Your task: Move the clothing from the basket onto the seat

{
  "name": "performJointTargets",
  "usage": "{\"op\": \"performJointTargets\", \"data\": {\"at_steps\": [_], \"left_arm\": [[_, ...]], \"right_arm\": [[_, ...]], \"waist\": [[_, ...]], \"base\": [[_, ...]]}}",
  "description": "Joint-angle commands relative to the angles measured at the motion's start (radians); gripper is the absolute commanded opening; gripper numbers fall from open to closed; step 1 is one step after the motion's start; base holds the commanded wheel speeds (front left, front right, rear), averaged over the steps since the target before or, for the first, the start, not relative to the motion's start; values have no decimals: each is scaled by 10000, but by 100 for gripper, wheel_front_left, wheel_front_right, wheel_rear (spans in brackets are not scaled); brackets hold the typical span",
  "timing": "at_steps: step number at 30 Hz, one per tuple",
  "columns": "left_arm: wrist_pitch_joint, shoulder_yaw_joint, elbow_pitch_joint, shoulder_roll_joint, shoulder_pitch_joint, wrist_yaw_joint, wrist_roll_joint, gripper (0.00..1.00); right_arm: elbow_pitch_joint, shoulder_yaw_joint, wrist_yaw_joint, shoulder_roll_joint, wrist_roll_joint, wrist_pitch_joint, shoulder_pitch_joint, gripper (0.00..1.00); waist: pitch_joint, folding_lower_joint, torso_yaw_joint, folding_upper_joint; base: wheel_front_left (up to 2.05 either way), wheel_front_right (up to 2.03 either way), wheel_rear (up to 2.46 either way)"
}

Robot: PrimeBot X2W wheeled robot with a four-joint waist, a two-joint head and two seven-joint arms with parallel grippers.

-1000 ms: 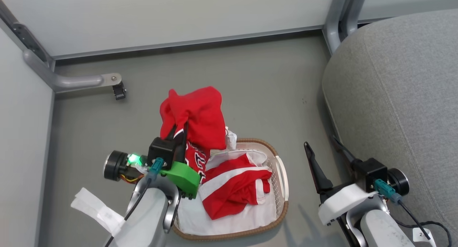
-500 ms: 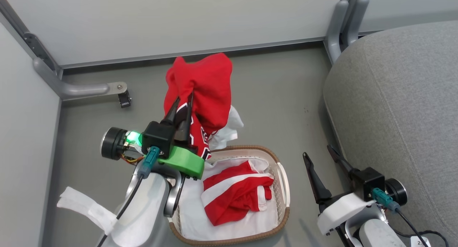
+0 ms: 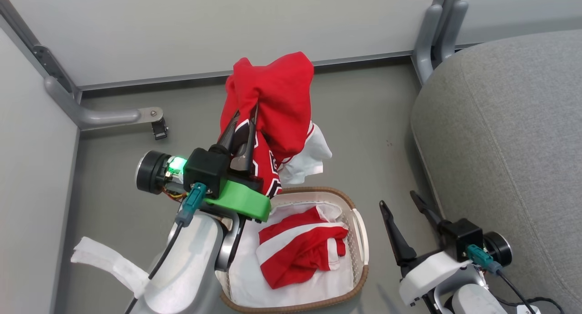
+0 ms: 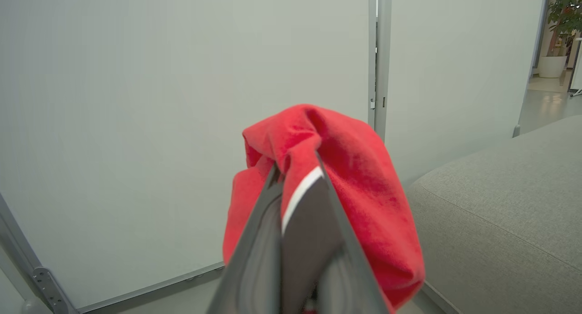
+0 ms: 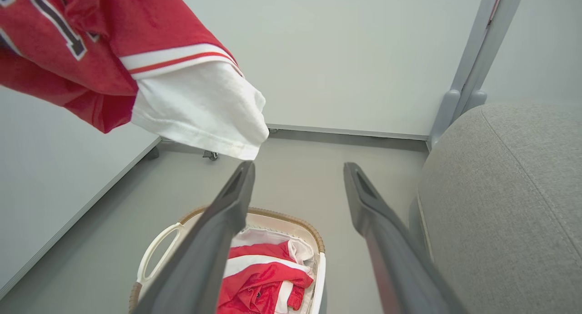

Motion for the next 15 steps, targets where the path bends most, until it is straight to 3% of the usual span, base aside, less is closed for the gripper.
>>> {"op": "performJointTargets", "data": {"at_steps": [1,15], "left_arm": [[-37,-26,22,13,-94,47,-88,0],[-37,-425,10,11,-309,280,-487,0]], "right_arm": [[-61,71,-3,-55,-32,-47,-98,100],[-478,2841,-5,-221,278,-47,-1768,100]], "waist": [[26,0,13,0],[206,0,248,0]], "base": [[0,0,0],[0,0,0]]}}
